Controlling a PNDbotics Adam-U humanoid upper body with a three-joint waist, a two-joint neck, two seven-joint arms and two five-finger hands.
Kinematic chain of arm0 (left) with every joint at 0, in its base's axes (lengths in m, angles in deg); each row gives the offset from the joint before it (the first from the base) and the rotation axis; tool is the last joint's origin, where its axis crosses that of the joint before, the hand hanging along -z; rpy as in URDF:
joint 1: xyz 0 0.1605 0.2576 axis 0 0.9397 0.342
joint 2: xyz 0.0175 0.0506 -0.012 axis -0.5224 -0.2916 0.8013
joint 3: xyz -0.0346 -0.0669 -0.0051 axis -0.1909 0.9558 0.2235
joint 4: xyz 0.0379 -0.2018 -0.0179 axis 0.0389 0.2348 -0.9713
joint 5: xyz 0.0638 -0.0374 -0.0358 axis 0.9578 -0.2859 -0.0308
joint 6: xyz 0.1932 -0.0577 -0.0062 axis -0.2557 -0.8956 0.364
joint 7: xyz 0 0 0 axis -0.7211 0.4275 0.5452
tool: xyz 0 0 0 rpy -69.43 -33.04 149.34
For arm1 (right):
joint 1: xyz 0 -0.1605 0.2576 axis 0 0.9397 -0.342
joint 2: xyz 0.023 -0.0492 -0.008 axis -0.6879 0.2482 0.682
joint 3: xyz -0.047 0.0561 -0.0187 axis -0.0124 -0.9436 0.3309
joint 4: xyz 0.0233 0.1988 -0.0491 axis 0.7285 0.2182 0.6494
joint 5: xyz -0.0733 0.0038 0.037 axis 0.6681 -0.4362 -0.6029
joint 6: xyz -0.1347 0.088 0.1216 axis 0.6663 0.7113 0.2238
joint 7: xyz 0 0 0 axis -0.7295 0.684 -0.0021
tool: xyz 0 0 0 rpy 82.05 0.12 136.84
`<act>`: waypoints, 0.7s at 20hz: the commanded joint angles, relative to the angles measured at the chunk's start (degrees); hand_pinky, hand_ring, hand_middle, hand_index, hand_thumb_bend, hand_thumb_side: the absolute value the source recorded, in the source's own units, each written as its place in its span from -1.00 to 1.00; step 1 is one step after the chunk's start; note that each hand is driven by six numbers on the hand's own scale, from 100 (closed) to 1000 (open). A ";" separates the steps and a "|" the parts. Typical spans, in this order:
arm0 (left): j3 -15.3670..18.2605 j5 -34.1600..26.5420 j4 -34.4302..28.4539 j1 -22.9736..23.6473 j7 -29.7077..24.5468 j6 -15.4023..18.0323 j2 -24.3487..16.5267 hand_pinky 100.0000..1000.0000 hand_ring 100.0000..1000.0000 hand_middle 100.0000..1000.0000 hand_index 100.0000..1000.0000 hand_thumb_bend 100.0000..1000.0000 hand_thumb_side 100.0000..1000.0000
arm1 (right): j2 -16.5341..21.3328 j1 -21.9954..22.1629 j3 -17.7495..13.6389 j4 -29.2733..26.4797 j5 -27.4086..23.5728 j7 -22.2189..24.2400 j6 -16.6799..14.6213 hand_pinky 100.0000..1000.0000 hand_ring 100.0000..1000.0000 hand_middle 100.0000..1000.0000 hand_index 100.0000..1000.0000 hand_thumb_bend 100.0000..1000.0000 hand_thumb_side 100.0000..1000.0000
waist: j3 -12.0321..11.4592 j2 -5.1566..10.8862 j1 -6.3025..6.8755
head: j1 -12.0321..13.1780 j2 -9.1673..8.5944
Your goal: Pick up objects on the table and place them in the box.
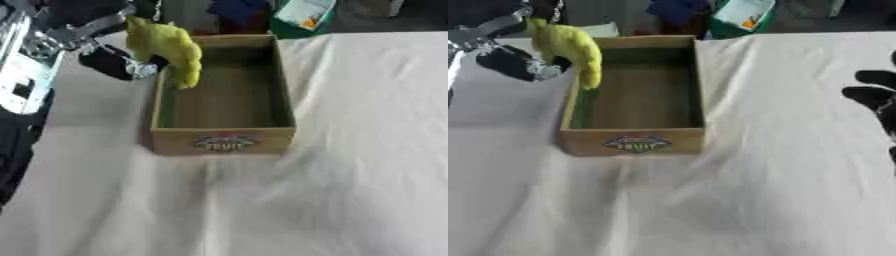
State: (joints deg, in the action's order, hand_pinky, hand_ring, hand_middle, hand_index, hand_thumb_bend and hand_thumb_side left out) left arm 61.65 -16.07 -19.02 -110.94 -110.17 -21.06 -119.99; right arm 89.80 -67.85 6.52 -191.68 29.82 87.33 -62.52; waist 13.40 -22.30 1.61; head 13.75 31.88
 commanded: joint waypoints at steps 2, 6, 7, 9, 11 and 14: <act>0.53 3.17 4.27 -2.66 3.57 1.59 -1.80 -0.25 0.14 -0.13 0.02 -1.00 -0.61 | 0.11 -1.29 0.84 -1.16 -1.54 1.47 0.29 0.76 0.49 0.50 0.94 -1.00 1.00 | 0.86 0.88 0.27 | 1.85 -0.71; -0.36 6.45 9.01 -4.52 6.87 3.03 -2.85 -0.25 0.14 -0.11 0.04 -1.00 -0.62 | -0.41 -2.67 2.09 -1.16 -2.68 2.97 0.59 0.76 0.49 0.50 0.94 -1.00 1.00 | 2.84 0.58 1.00 | 4.51 -1.19; -0.52 7.36 10.32 -4.94 7.77 3.23 -2.96 -0.25 0.14 -0.11 0.04 -1.00 -0.62 | -0.61 -3.09 2.40 -1.16 -3.03 3.35 0.68 0.76 0.49 0.50 0.94 -1.00 1.00 | 3.47 0.48 1.17 | 5.27 -1.30; -0.77 9.16 12.57 -5.43 9.57 3.45 -2.74 -0.26 0.13 -0.12 0.04 -1.00 -0.64 | -0.93 -3.66 2.91 -1.16 -3.63 4.08 0.90 0.76 0.49 0.50 0.94 -1.00 1.00 | 4.42 0.34 1.42 | 6.34 -1.40; -1.01 10.97 14.33 -5.64 11.38 2.95 -2.33 -0.30 0.10 -0.13 0.06 -1.00 -0.66 | -1.15 -4.00 3.22 -1.16 -4.08 4.62 1.09 0.76 0.49 0.50 0.94 -1.00 1.00 | 5.06 0.24 1.58 | 6.88 -1.37; -1.81 13.76 16.20 -5.75 14.18 1.98 -1.56 -0.31 0.10 -0.14 0.07 -1.00 -0.67 | -1.46 -4.31 3.67 -1.16 -4.65 5.34 1.33 0.76 0.49 0.49 0.94 -1.00 1.00 | 5.57 0.28 1.75 | 7.43 -1.20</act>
State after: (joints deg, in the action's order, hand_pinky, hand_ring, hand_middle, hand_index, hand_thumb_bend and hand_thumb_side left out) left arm 59.87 -3.40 -2.99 -115.44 -97.28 -18.77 -120.60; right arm 88.22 -71.43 10.18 -191.68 25.82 92.27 -61.21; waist 18.97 -23.26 3.45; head 20.75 31.12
